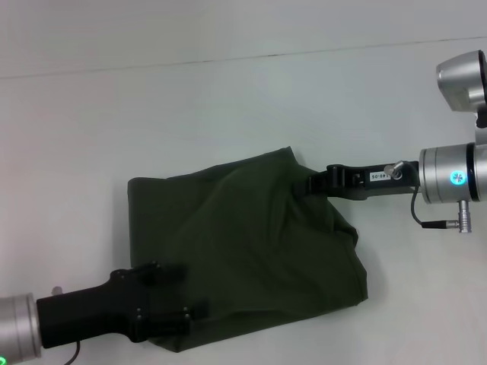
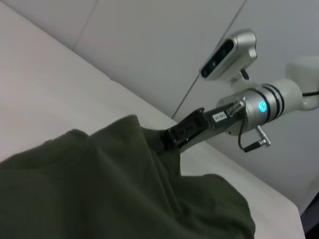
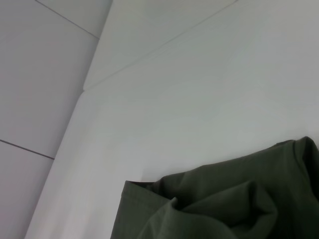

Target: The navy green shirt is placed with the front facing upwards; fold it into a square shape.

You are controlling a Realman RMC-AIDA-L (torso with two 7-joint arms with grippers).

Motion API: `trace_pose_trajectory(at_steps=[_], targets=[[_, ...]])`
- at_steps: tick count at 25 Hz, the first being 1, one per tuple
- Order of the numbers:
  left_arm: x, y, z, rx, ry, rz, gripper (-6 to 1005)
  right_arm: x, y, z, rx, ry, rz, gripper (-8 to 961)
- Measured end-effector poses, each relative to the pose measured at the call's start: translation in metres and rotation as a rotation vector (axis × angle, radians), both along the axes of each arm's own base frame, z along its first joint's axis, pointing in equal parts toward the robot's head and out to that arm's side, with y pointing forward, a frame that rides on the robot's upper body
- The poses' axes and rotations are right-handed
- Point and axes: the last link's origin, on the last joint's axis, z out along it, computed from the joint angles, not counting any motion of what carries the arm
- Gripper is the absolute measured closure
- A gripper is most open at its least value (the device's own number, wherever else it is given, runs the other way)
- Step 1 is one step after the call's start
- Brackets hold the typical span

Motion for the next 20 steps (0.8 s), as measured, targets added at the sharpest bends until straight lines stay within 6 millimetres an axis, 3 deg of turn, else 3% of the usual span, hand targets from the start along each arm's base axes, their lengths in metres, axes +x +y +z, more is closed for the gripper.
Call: trace_pose_trajectory(at_steps=[10,20], targets=[[-0.005,0.002,-0.018,-0.031,0.072,0.027,36,-0.001,0.003,0.002,0.014,0.001,-0.003,884],[-0.002,0.003,-0.020,-0.041,0.068,0.022,36,-0.003,0.013,-0.006,0.087,-0.013,-0.034,882]])
